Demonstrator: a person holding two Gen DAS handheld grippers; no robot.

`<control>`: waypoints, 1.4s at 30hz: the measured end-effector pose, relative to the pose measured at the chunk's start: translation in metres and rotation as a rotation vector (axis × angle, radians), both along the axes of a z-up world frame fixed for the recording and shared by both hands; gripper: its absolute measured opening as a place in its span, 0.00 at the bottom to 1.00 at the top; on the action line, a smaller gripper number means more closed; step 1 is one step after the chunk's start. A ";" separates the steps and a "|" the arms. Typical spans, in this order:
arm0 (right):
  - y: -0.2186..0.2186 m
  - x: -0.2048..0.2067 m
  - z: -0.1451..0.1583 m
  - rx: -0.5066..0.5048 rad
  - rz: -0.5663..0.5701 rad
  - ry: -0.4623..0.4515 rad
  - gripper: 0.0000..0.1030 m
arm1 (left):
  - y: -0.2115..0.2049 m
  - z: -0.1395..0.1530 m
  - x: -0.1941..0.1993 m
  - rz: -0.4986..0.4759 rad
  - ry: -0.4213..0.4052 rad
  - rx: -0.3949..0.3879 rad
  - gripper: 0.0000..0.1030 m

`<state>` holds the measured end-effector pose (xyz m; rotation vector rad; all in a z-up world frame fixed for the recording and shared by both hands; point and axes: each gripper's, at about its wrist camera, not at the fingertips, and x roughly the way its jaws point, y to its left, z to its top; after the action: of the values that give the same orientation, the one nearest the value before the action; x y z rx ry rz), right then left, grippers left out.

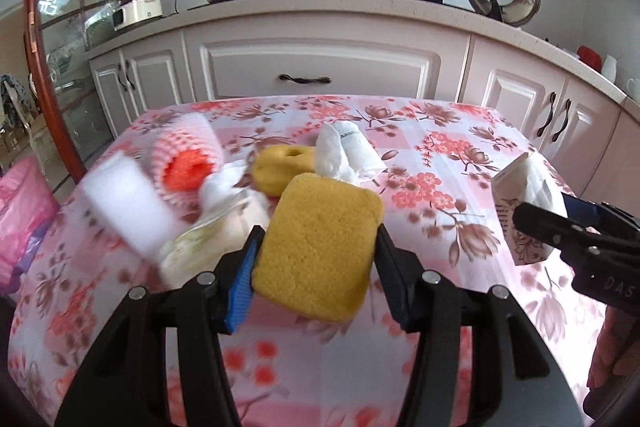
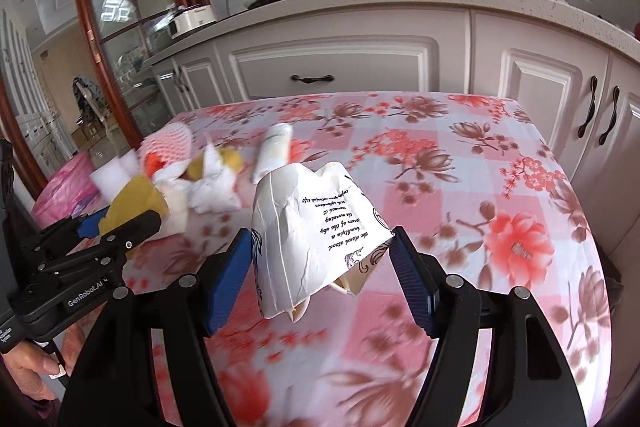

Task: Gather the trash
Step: 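Grasp the white printed paper cup with the right gripper while the left gripper grasps a yellow sponge, then carry the paper cup and yellow sponge over the pink bin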

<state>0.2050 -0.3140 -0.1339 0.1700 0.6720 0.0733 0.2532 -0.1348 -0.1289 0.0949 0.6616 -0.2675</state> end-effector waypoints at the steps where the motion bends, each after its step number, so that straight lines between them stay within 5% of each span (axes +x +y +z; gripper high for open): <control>1: 0.006 -0.004 0.001 -0.004 0.008 -0.003 0.64 | 0.005 0.002 -0.006 0.003 -0.005 -0.003 0.51; 23: 0.156 -0.035 0.033 -0.103 0.249 -0.073 0.64 | 0.144 0.031 -0.103 0.150 -0.088 -0.066 0.51; 31: 0.221 -0.005 0.053 -0.091 0.384 -0.109 0.64 | 0.210 0.052 -0.117 0.266 -0.149 -0.050 0.51; 42: 0.326 0.073 0.084 -0.057 0.591 -0.147 0.64 | 0.328 0.082 -0.073 0.473 -0.168 -0.058 0.51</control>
<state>0.2784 0.0117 -0.0498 -0.0931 0.5588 0.6280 0.1804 0.1931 -0.0470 -0.0945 0.4908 0.1756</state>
